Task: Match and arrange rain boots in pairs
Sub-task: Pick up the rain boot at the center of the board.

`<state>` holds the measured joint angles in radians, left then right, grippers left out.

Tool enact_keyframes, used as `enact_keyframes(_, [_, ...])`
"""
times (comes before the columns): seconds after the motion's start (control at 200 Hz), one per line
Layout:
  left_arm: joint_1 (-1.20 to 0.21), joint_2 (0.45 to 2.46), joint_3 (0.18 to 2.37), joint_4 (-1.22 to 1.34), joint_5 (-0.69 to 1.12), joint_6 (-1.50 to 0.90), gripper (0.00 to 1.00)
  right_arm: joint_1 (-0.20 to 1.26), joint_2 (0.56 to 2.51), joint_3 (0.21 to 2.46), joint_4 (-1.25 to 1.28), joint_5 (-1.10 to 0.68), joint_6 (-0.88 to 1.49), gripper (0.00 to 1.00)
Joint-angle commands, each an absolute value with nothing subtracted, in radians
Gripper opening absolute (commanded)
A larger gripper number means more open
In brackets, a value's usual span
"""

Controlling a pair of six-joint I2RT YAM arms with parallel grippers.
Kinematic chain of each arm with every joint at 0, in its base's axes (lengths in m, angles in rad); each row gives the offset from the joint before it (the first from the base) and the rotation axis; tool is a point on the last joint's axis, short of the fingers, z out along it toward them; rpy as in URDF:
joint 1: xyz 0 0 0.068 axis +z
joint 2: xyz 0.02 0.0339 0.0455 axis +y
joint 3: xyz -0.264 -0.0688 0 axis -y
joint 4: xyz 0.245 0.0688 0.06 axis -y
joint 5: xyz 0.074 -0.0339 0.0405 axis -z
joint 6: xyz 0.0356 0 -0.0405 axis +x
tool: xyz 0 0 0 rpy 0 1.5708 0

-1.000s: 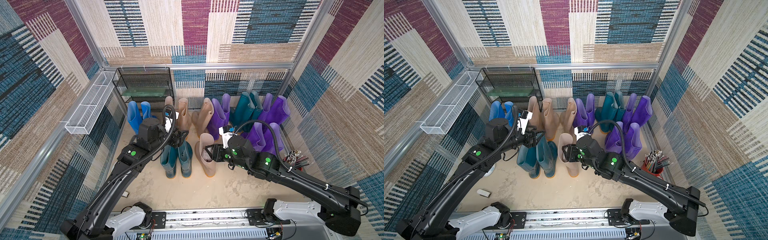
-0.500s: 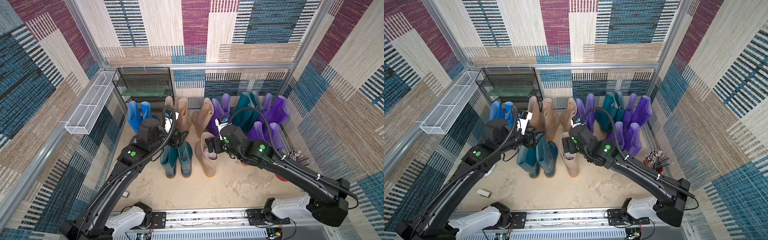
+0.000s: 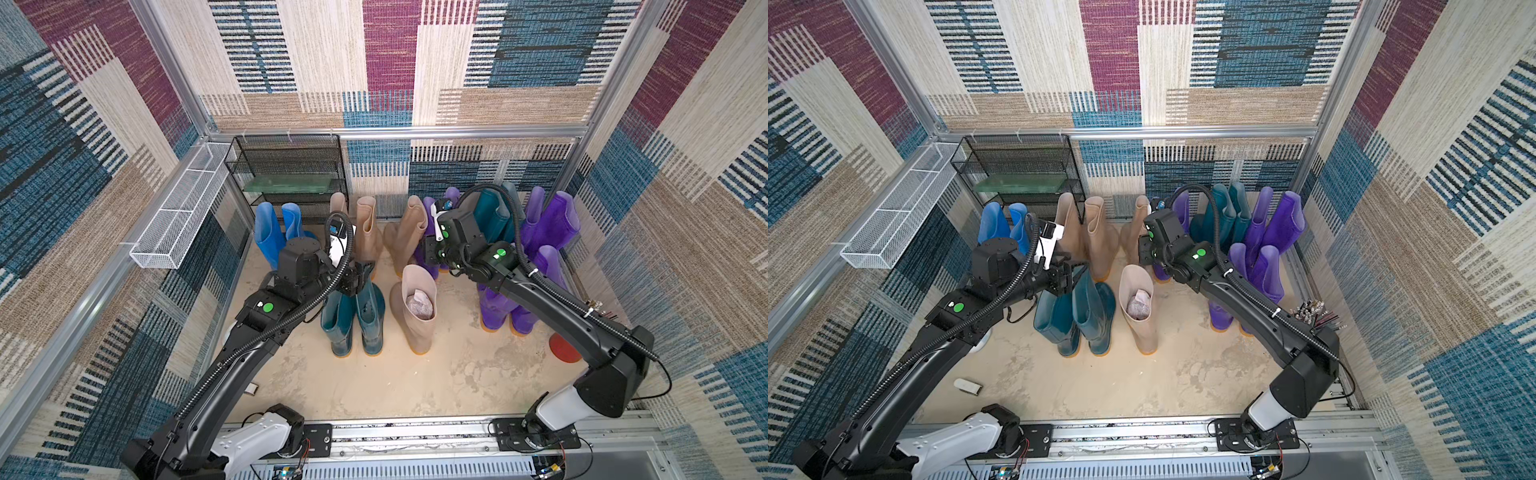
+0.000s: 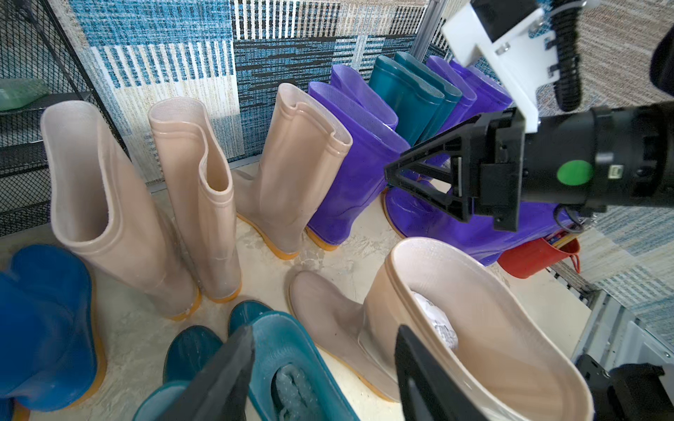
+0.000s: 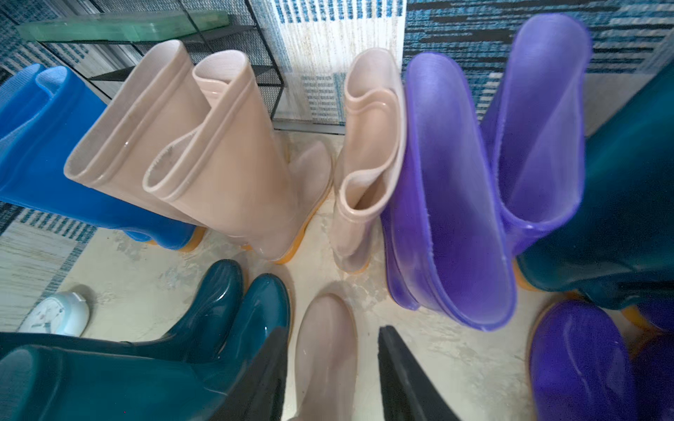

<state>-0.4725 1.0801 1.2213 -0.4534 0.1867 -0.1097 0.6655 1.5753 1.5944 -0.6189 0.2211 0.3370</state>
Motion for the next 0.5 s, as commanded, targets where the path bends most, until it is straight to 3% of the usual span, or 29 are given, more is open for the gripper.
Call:
enact_keyframes(0.0, [-0.469,1.084,1.218,-0.416,0.187,-0.118,0.64,0.645,1.618,1.615,-0.551,0.168,0.352,0.62])
enact_keyframes(0.09, [-0.468,1.085,1.218,-0.414,0.190,-0.118,0.64,0.629,1.658,1.638,-0.555,0.178,0.378,0.70])
enact_keyframes(0.265, [-0.463,1.088,1.216,-0.411,0.196,-0.121,0.64,0.604,1.747,1.692,-0.549,0.123,0.412,0.71])
enact_keyframes(0.396, [-0.463,1.091,1.214,-0.411,0.194,-0.120,0.64,0.584,1.847,1.796,-0.574,0.090,0.422,0.65])
enact_keyframes(0.496, [-0.462,1.088,1.215,-0.410,0.192,-0.118,0.64,0.581,1.928,1.896,-0.615,0.089,0.412,0.55])
